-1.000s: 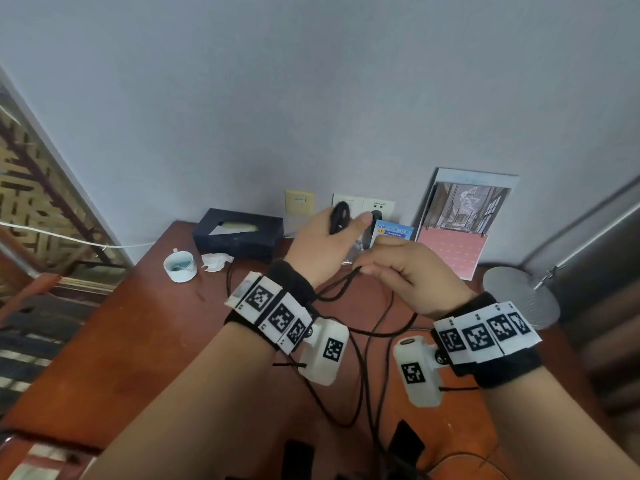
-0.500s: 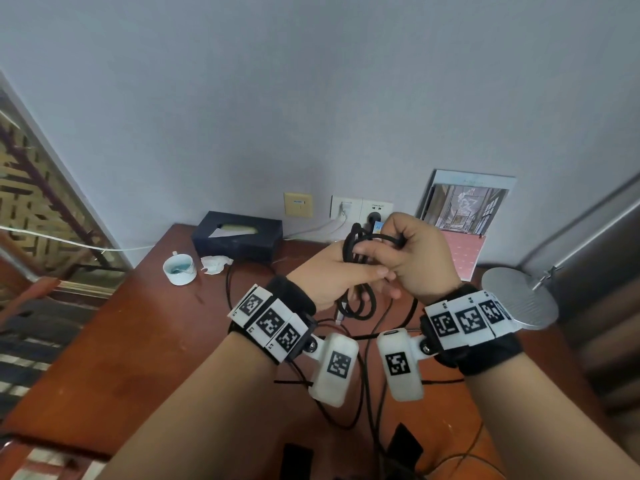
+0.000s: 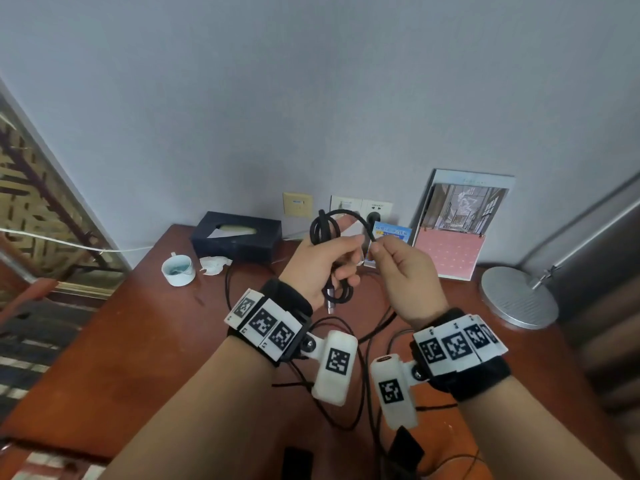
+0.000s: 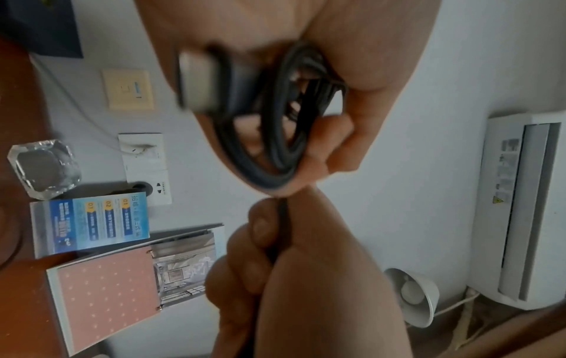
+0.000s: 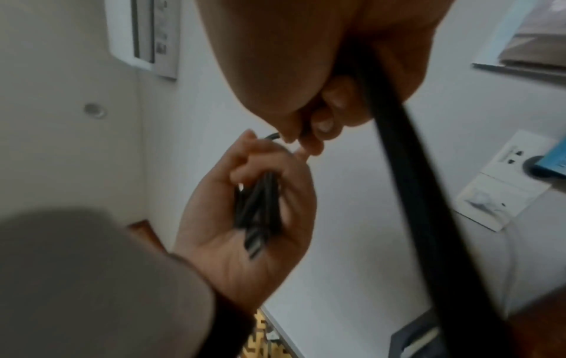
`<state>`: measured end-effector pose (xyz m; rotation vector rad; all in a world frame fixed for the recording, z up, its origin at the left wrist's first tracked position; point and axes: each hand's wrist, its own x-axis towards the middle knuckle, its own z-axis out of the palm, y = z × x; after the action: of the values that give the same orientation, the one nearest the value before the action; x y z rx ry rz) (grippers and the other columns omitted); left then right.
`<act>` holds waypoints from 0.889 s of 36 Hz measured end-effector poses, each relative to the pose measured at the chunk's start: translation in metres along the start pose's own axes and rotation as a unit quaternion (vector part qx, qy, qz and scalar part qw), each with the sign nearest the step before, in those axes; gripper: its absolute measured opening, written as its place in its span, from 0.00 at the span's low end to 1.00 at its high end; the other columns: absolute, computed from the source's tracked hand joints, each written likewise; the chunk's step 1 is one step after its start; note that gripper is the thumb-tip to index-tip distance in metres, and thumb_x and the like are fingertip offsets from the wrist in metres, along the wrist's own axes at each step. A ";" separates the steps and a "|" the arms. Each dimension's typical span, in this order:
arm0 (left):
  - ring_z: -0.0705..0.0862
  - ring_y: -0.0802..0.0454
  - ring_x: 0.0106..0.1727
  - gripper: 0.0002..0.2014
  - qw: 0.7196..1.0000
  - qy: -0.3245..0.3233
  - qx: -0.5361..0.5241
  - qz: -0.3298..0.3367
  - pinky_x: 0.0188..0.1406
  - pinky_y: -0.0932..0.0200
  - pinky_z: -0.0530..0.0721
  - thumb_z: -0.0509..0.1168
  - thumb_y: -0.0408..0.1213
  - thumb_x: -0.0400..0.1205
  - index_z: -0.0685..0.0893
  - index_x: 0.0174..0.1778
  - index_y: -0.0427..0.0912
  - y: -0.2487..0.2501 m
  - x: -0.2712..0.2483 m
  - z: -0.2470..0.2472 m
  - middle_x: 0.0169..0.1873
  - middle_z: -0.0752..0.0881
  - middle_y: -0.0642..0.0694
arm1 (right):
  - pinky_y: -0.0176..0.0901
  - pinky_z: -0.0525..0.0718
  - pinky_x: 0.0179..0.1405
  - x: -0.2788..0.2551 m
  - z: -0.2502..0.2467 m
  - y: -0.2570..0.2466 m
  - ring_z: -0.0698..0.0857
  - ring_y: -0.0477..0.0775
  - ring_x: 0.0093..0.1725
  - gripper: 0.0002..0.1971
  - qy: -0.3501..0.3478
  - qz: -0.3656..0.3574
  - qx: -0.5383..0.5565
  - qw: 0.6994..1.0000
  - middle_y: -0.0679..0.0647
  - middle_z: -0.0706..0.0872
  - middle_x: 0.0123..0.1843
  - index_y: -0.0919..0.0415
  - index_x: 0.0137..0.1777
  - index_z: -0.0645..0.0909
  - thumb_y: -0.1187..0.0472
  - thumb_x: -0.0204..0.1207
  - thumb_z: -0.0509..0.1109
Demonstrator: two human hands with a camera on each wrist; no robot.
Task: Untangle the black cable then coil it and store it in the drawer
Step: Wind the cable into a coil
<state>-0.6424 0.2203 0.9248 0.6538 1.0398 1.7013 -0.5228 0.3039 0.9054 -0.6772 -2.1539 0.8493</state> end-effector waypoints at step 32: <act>0.82 0.50 0.22 0.14 0.985 0.147 -0.041 0.082 0.33 0.52 0.88 0.55 0.36 0.89 0.79 0.39 0.37 0.005 -0.001 0.008 0.15 0.69 0.50 | 0.29 0.80 0.36 -0.010 0.005 -0.001 0.83 0.39 0.33 0.07 -0.212 0.074 0.241 0.944 0.43 0.87 0.32 0.67 0.45 0.82 0.73 0.69 0.75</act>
<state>-0.6375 0.2215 0.9330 0.4541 1.1364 2.0177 -0.5211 0.2947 0.8991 -0.4296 -2.1387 1.6614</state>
